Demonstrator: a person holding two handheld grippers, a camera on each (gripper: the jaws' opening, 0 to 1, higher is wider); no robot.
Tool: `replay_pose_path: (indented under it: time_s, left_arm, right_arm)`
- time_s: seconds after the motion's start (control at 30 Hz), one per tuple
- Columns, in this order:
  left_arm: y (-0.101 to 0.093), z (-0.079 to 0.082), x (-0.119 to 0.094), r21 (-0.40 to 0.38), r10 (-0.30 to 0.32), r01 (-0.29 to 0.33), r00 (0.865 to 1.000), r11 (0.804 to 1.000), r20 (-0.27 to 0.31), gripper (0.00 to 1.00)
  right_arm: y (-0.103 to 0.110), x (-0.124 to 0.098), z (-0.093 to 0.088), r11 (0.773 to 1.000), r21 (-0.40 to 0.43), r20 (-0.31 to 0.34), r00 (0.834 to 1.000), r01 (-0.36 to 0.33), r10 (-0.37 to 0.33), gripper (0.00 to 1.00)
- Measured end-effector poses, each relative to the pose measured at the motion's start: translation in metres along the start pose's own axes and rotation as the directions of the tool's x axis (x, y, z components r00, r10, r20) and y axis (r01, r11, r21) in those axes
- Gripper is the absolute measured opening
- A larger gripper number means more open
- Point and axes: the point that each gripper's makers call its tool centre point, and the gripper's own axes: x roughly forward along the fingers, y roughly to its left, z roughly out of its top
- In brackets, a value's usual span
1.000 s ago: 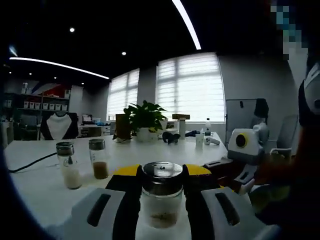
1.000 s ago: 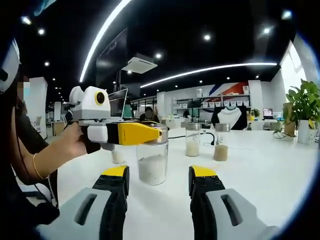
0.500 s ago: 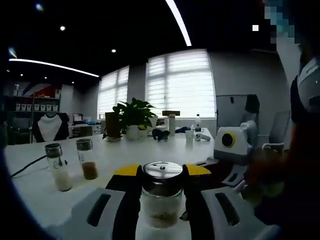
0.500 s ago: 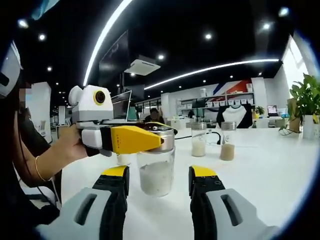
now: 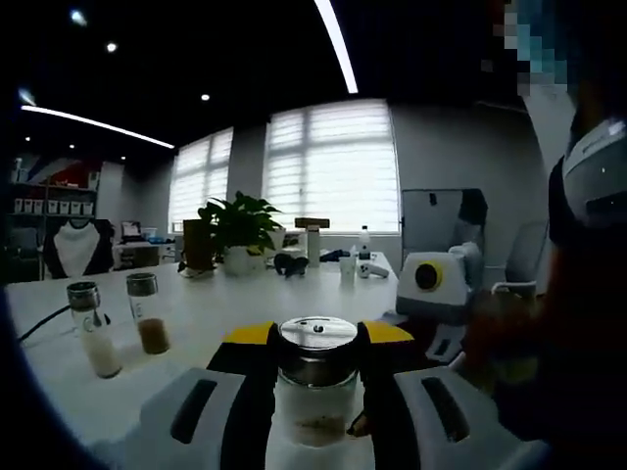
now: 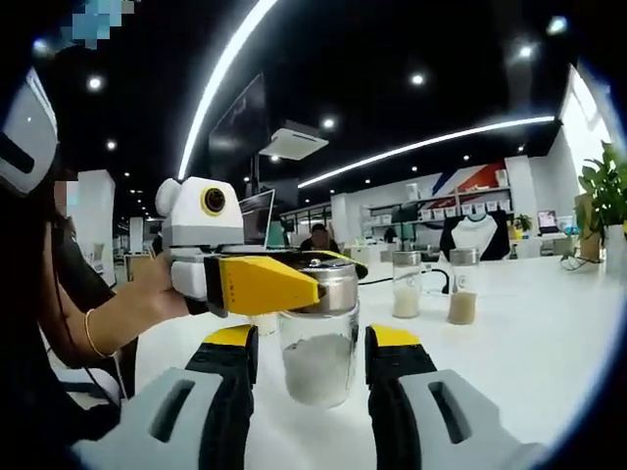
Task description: Rotate the seasoning bottle until the label or dispensing opening points toward the visible target arrow and the bottle remains upright within the marked orientation range
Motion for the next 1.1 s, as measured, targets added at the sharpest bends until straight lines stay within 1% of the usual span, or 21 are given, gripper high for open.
replay_pose_path:
  time_s: [0.07,0.23,0.33,0.43,0.47,0.63,0.7,0.8,0.97,1.03,1.07,1.1]
  left_arm:
    - [0.0,0.0,-0.001,0.004,-0.001,0.001,1.0,1.0,-0.002,0.34]
    - [-0.01,0.006,-0.003,0.0,-0.046,0.046,0.999,0.999,0.014,0.34]
    - [-0.013,0.007,-0.004,-0.005,-0.054,0.054,0.998,0.999,0.02,0.34]
    - [-0.013,0.007,-0.005,0.004,-0.057,0.057,0.998,0.998,0.016,0.34]
    - [-0.012,0.006,-0.006,0.008,-0.05,0.05,0.999,0.999,0.012,0.34]
    - [-0.01,0.007,-0.007,0.003,-0.046,0.046,0.999,0.999,0.013,0.34]
    - [-0.01,0.009,-0.007,-0.002,-0.045,0.046,0.999,0.999,0.021,0.34]
    - [-0.007,0.011,-0.007,-0.004,-0.037,0.037,0.999,0.999,0.033,0.34]
    - [-0.006,0.018,-0.008,-0.01,-0.025,0.025,0.998,1.0,0.058,0.34]
    - [-0.005,0.019,-0.008,-0.003,-0.015,0.015,0.998,1.0,0.064,0.34]
    - [-0.004,0.019,-0.007,0.001,-0.008,0.008,0.998,1.0,0.066,0.34]
    - [-0.004,0.018,-0.007,0.0,-0.004,0.004,0.998,1.0,0.065,0.34]
  right_arm:
    - [0.001,0.001,0.0,1.0,-0.01,-0.006,1.0,-0.006,0.006,0.43]
    - [0.002,0.003,-0.002,1.0,-0.011,-0.013,1.0,-0.017,0.016,0.43]
    - [0.003,0.002,0.002,1.0,-0.003,0.008,1.0,-0.027,0.027,0.4]
    - [0.003,0.001,0.004,1.0,0.006,0.017,0.999,-0.031,0.03,0.33]
    - [0.006,0.002,0.004,0.999,0.008,0.02,0.999,-0.049,0.048,0.31]
    - [0.005,0.003,0.006,0.999,-0.02,0.029,0.999,-0.027,0.027,0.31]
    - [0.005,0.003,0.008,1.0,-0.001,0.039,0.999,-0.024,0.024,0.3]
    - [0.004,0.004,0.01,1.0,-0.002,0.046,0.999,-0.013,0.013,0.3]
    - [0.002,0.003,0.016,0.999,0.0,0.078,0.996,0.044,-0.044,0.3]
    - [-0.001,0.002,0.017,0.998,-0.016,0.079,0.995,0.067,-0.066,0.3]
    - [-0.004,0.002,0.017,0.995,-0.038,0.071,0.993,0.092,-0.089,0.3]
    - [-0.005,0.002,0.016,0.994,-0.048,0.067,0.993,0.101,-0.098,0.3]
